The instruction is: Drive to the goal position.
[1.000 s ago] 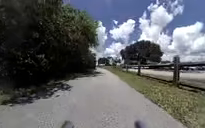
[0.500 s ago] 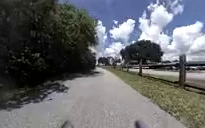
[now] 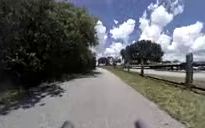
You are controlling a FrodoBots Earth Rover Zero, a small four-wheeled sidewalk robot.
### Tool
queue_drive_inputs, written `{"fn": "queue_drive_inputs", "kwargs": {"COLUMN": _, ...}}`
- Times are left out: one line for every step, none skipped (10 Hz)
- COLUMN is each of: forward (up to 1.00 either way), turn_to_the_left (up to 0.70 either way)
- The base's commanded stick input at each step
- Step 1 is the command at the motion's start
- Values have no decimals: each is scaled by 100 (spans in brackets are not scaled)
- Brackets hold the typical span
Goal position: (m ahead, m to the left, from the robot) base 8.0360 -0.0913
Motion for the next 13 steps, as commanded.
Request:
{"fn": "queue_drive_inputs", "kwargs": {"forward": 50, "turn_to_the_left": 0}}
{"fn": "queue_drive_inputs", "kwargs": {"forward": 50, "turn_to_the_left": 0}}
{"fn": "queue_drive_inputs", "kwargs": {"forward": 50, "turn_to_the_left": 0}}
{"fn": "queue_drive_inputs", "kwargs": {"forward": 50, "turn_to_the_left": 0}}
{"fn": "queue_drive_inputs", "kwargs": {"forward": 50, "turn_to_the_left": 0}}
{"fn": "queue_drive_inputs", "kwargs": {"forward": 50, "turn_to_the_left": 0}}
{"fn": "queue_drive_inputs", "kwargs": {"forward": 50, "turn_to_the_left": 0}}
{"fn": "queue_drive_inputs", "kwargs": {"forward": 50, "turn_to_the_left": 0}}
{"fn": "queue_drive_inputs", "kwargs": {"forward": 50, "turn_to_the_left": 0}}
{"fn": "queue_drive_inputs", "kwargs": {"forward": 50, "turn_to_the_left": 0}}
{"fn": "queue_drive_inputs", "kwargs": {"forward": 50, "turn_to_the_left": 0}}
{"fn": "queue_drive_inputs", "kwargs": {"forward": 50, "turn_to_the_left": 0}}
{"fn": "queue_drive_inputs", "kwargs": {"forward": 50, "turn_to_the_left": 0}}
